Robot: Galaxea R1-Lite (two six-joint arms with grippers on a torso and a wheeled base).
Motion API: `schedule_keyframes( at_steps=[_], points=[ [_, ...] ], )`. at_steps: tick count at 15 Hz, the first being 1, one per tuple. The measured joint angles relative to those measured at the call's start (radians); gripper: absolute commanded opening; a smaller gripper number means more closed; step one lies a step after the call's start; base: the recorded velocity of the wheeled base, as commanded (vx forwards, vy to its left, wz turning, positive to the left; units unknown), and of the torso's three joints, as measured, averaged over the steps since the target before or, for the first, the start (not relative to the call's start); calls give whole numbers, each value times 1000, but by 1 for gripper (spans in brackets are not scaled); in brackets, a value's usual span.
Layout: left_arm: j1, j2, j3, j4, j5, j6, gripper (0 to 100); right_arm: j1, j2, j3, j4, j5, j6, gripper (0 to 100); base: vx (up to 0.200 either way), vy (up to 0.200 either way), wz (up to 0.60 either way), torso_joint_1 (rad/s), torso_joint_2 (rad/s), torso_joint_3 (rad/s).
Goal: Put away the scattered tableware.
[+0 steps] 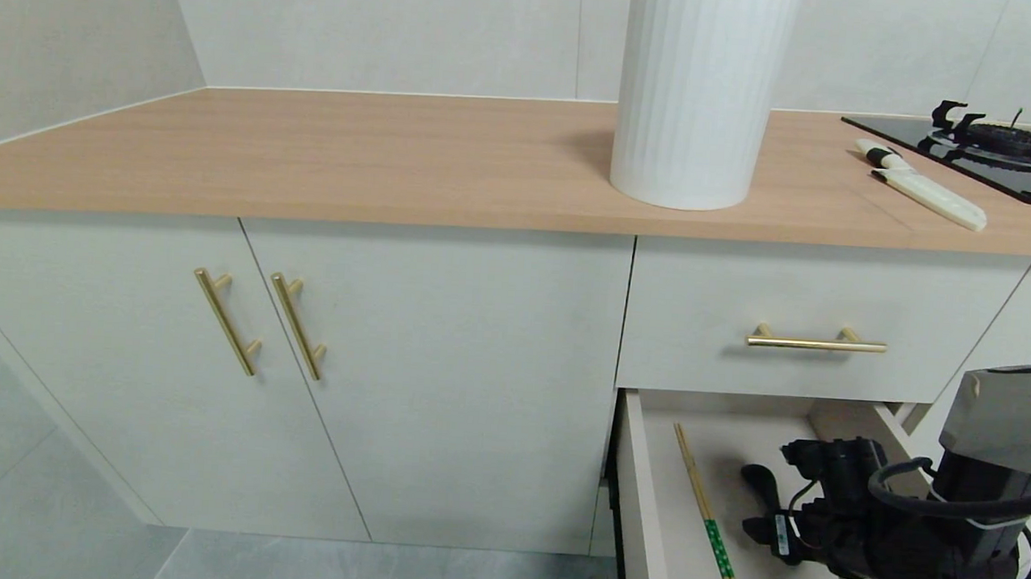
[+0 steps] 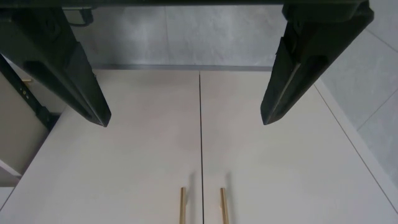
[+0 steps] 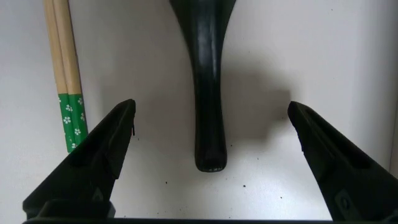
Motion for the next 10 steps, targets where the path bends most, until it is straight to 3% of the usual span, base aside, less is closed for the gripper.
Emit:
schedule_keyframes(
  at_steps=[7, 10],
  points=[
    [0, 0, 0, 0, 0, 0, 100, 1, -87, 16, 13, -20, -1, 100, 0, 0, 0, 0, 0, 0],
    [0, 0, 0, 0, 0, 0, 100, 9, -200, 29, 103, -16, -2, 100, 0, 0, 0, 0, 0, 0]
  ],
)
